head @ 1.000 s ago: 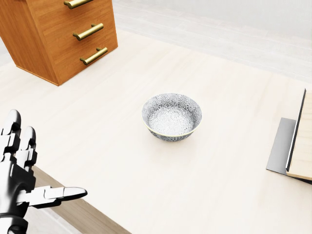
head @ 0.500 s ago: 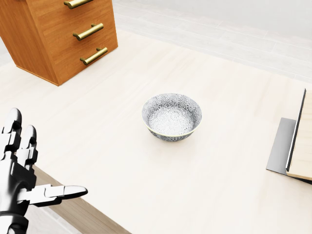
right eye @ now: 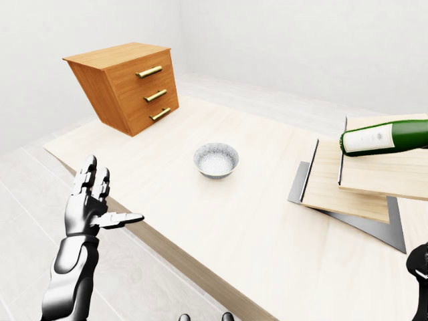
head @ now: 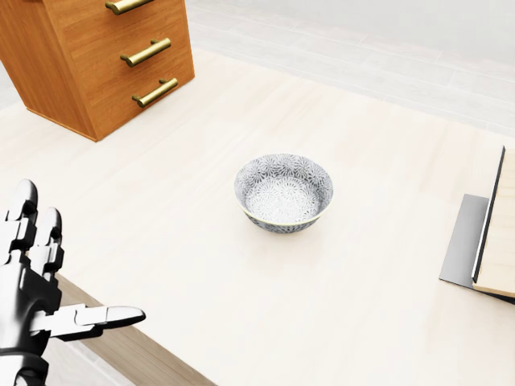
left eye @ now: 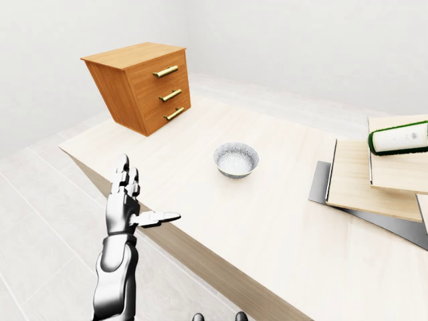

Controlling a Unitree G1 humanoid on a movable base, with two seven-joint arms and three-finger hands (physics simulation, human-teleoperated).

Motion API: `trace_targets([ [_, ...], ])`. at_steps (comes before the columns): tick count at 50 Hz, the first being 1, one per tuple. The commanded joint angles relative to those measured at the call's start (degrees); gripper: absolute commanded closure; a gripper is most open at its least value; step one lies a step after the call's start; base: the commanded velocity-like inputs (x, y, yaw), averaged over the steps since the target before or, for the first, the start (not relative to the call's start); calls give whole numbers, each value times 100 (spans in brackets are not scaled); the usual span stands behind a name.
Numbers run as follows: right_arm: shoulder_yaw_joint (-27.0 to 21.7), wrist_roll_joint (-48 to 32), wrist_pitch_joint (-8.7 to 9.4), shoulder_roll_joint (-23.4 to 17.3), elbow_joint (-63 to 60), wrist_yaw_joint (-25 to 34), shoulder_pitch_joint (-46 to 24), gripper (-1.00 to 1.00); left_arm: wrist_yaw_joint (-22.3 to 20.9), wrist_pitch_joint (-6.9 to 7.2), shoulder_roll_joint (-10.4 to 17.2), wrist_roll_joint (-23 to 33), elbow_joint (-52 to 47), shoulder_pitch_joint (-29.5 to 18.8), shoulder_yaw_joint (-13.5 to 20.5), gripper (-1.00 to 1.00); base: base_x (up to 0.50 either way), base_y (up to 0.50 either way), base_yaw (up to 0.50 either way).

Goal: Put the wine bottle on the wine rack.

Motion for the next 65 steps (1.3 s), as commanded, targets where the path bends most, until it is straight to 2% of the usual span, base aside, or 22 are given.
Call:
trace_targets([
  [1,467,-144,0,9,199,-158,220,50,0,15,6,-14,-37,29,7,-100,0,0,0],
  [8,453,-150,0,-13,192,-191,242,36,-5,28,6,-12,-24,8,2,-100,0,0,0],
  [12,424,-130,0,-25,183,-220,264,11,-16,-2,-3,-14,-20,31,-3,-100,0,0,0],
  [24,417,-104,0,-24,191,-269,298,1,-31,-47,-14,-4,-27,83,0,-100,0,0,0],
  [30,433,-115,0,-65,186,-269,275,4,-37,-72,-29,8,-19,101,-14,-100,0,0,0],
  [40,395,-100,0,-152,191,-328,352,-15,-40,-77,-26,3,3,83,-11,-100,0,0,0],
  [47,362,-65,0,-207,199,-326,472,-59,-32,-90,-25,5,19,80,-4,-100,0,0,0],
  [55,331,-18,0,-276,197,-328,552,-87,-29,-108,-18,13,66,49,-16,-100,0,0,0],
  [65,245,87,0,-429,217,-277,778,-87,-33,-98,-18,11,34,77,-17,-100,0,0,0],
])
